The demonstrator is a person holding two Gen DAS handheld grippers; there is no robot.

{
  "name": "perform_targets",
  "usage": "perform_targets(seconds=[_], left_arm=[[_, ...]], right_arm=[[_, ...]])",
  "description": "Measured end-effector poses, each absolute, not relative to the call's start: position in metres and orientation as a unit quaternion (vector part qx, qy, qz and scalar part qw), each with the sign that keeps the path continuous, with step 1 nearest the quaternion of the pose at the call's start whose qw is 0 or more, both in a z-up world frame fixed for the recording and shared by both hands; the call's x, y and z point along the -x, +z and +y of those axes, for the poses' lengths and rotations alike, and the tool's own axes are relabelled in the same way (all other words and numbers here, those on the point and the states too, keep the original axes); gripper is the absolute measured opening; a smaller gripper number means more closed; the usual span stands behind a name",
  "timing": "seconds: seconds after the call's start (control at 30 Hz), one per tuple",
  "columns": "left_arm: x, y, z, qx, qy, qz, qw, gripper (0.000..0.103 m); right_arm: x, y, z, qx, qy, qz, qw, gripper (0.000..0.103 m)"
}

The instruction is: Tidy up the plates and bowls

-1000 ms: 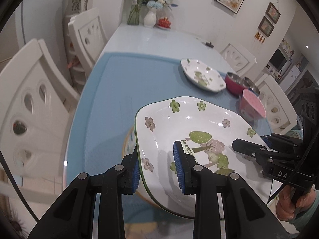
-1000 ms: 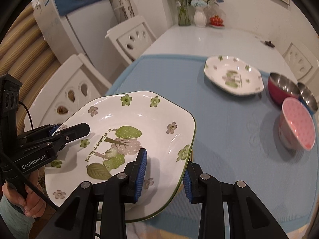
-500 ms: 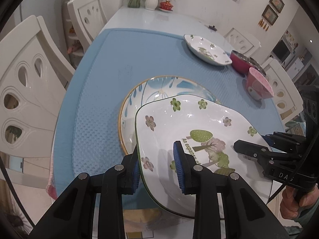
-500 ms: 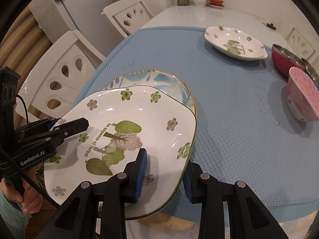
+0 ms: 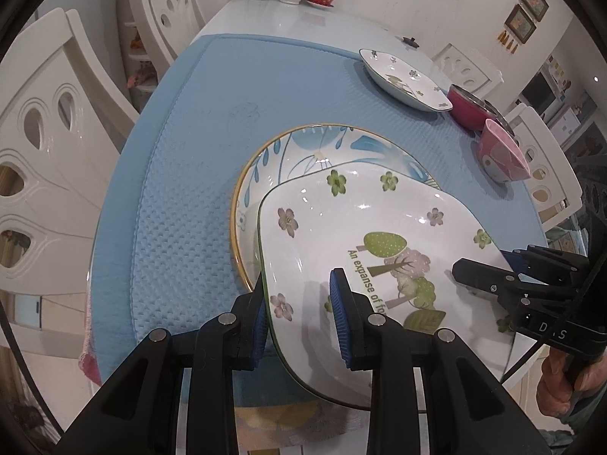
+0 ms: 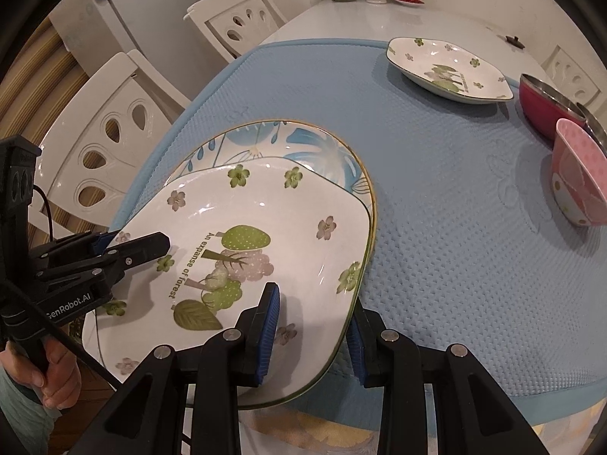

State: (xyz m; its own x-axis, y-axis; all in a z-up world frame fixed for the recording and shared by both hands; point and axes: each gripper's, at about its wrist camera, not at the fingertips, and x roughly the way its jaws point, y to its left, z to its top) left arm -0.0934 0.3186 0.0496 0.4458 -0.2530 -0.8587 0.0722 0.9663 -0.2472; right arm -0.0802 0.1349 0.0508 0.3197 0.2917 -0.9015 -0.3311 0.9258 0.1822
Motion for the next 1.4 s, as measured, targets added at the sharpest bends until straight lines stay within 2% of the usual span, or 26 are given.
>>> perform_targets(seconds=[0.53,0.67,0.9,1.3,1.33,1.4], left_arm=[[0.076,0.063,0.337,0.091,-0.068,0.508,0.854,0.026],[0.073,0.083,0.352,0.099,-0.055,0.487,0.866,0.026],[0.057,0.126,0.363,0.078,-0.05,0.443,0.892,0.027],[0.03,0.148,0.345,0.053,-0.097,0.422,0.9,0.028],[0.028,0.148,0.342,0.055,-0.102,0.424,0.898,0.028],[0.021,0.148,0.335,0.056,-0.114,0.431,0.893,0.038]], right_arm=[[0.073,0.055,0.131,0.0,0.18,0.552,0.814,0.032],[0.067,0.078,0.13,0.024,0.171,0.526,0.833,0.032],[0.05,0.129,0.125,-0.01,0.176,0.483,0.858,0.032],[0.04,0.15,0.137,-0.025,0.172,0.48,0.86,0.033],[0.04,0.15,0.136,-0.026,0.169,0.481,0.86,0.033],[0.041,0.15,0.132,-0.029,0.158,0.484,0.86,0.035]])
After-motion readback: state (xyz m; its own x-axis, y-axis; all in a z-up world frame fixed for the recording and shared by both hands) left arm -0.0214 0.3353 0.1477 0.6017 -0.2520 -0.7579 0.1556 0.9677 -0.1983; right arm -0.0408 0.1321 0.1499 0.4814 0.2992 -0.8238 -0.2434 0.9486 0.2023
